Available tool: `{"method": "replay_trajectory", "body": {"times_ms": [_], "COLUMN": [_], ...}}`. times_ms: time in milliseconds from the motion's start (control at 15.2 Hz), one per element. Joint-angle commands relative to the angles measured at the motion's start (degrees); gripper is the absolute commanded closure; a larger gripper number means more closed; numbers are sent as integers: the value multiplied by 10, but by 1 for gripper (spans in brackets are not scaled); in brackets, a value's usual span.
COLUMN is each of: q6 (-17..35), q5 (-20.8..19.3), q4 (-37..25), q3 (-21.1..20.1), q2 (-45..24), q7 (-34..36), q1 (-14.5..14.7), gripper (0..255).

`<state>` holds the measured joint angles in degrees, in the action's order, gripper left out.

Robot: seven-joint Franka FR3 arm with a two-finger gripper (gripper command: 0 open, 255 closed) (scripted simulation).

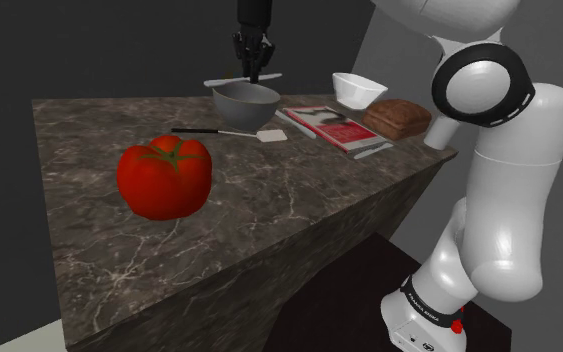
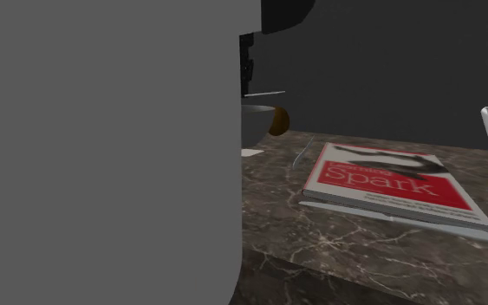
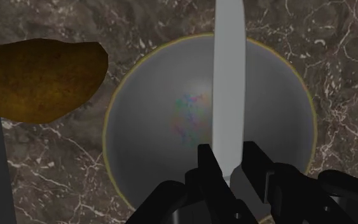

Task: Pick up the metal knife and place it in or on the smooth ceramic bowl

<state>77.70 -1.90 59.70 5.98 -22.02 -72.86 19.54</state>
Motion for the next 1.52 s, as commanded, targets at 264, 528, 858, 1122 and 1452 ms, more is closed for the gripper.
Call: {"method": "replay_trajectory", "body": {"times_ms": [264, 528, 858, 1122, 1452], "q6": [61, 65, 66, 67, -45], "q5": [-2, -2, -3, -3, 3], "q4": [87, 93, 95, 95, -81], "q3": [-1, -1, -1, -1, -1], "q2": [26, 28, 29, 29, -35], "q7": [5, 5, 5, 6, 0], "q1": [3, 3, 4, 4, -1], "gripper": [255, 255, 0, 0, 0]}}
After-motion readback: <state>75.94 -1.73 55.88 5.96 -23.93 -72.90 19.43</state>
